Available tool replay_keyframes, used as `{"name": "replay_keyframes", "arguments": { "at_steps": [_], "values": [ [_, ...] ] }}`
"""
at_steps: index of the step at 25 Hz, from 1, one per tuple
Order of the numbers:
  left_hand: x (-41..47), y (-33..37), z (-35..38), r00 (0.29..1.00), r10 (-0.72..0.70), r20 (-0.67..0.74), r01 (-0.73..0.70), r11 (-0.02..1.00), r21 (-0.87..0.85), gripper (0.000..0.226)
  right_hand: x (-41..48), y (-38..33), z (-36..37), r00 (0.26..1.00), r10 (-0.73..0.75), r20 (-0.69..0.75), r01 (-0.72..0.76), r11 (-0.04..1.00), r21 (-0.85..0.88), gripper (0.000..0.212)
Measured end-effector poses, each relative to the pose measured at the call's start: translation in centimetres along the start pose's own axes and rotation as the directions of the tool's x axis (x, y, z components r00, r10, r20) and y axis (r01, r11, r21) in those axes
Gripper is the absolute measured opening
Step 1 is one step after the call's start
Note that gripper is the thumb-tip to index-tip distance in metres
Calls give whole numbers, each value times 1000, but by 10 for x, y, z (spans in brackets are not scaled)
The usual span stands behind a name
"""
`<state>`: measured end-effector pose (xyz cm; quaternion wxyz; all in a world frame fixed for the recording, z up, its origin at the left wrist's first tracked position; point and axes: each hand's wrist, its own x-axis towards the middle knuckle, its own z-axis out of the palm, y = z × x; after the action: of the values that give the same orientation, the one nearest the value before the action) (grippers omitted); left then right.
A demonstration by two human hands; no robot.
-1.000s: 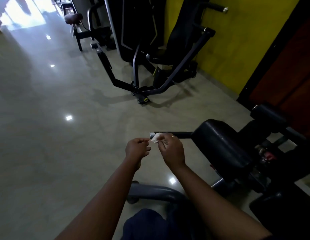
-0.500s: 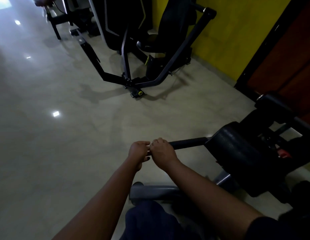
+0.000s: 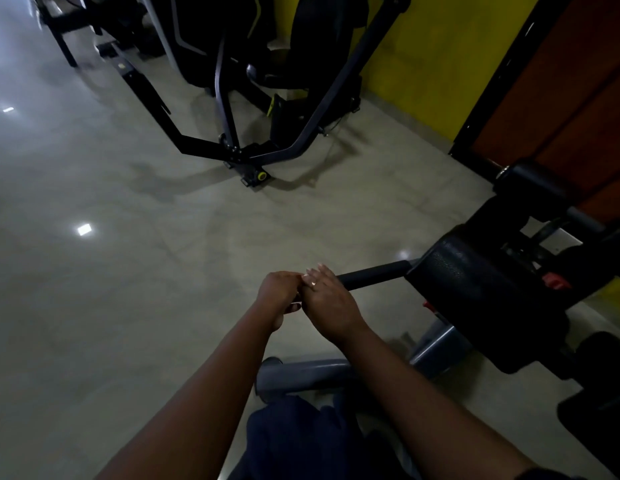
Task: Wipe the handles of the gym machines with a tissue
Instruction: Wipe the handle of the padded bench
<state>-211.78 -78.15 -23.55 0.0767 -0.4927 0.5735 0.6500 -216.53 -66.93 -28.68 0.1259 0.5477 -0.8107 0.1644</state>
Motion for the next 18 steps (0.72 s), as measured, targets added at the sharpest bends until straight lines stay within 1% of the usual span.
{"name": "replay_keyframes", "arguments": {
  "at_steps": [1,3,4,5,6,7,8,9,10,11,12,13,14,15,16,17,18],
  "values": [
    [0,0,0,1000,1,-1,-1,1000,0,21,-6,0,2,1000,-17,-17,17,1000,-7,23],
    [-2,-1,-2,1000,17,13,-17,1000,-9,19,-29,2,-2,991,-80,-106,86,995,51,28],
    [-4,-1,-3,999,30,21,-30,999,-16,17,-39,3,-5,982,-92,-166,108,991,85,27],
    [-5,-1,-3,999,42,27,-42,999,-22,16,-45,2,-9,973,-74,-218,99,989,109,26],
    [-5,-1,-3,998,52,33,-51,998,-26,14,-44,0,-11,968,-17,-249,53,989,141,26],
    [-5,-1,-2,997,60,39,-58,998,-30,14,-40,-3,-9,962,90,-257,-39,980,197,25],
    [-4,-1,-2,997,68,41,-66,997,-32,13,-32,-7,-9,941,241,-239,-172,945,277,25],
    [-3,0,-1,996,78,38,-77,997,-24,13,-22,-9,-9,896,394,-203,-308,883,354,25],
    [-2,0,-1,995,89,35,-89,996,-2,14,-14,-10,-10,857,487,-169,-391,828,401,26],
    [-2,1,-1,994,99,38,-100,994,36,16,-12,-9,-11,851,498,-167,-400,821,407,25],
    [-2,1,-2,993,103,50,-107,991,75,20,-16,-8,-10,868,452,-206,-358,856,372,25],
    [-2,2,-3,992,101,70,-108,990,95,24,-26,-6,-7,893,373,-250,-286,902,323,25],
    [-3,3,-3,992,93,89,-101,990,93,26,-38,-5,-6,911,294,-289,-215,937,276,25],
    [-3,5,-3,992,82,95,-90,993,78,25,-46,-4,-6,911,265,-315,-191,950,245,23],
    [-4,5,-2,994,76,84,-82,994,66,22,-51,-6,-6,896,299,-327,-227,944,241,21],
    [-3,6,-2,995,80,63,-85,994,70,19,-51,-14,-8,859,405,-313,-322,903,286,18],
    [-1,6,-1,995,94,44,-98,991,87,16,-47,-27,-9,771,584,-254,-470,791,391,15]
  ]
}}
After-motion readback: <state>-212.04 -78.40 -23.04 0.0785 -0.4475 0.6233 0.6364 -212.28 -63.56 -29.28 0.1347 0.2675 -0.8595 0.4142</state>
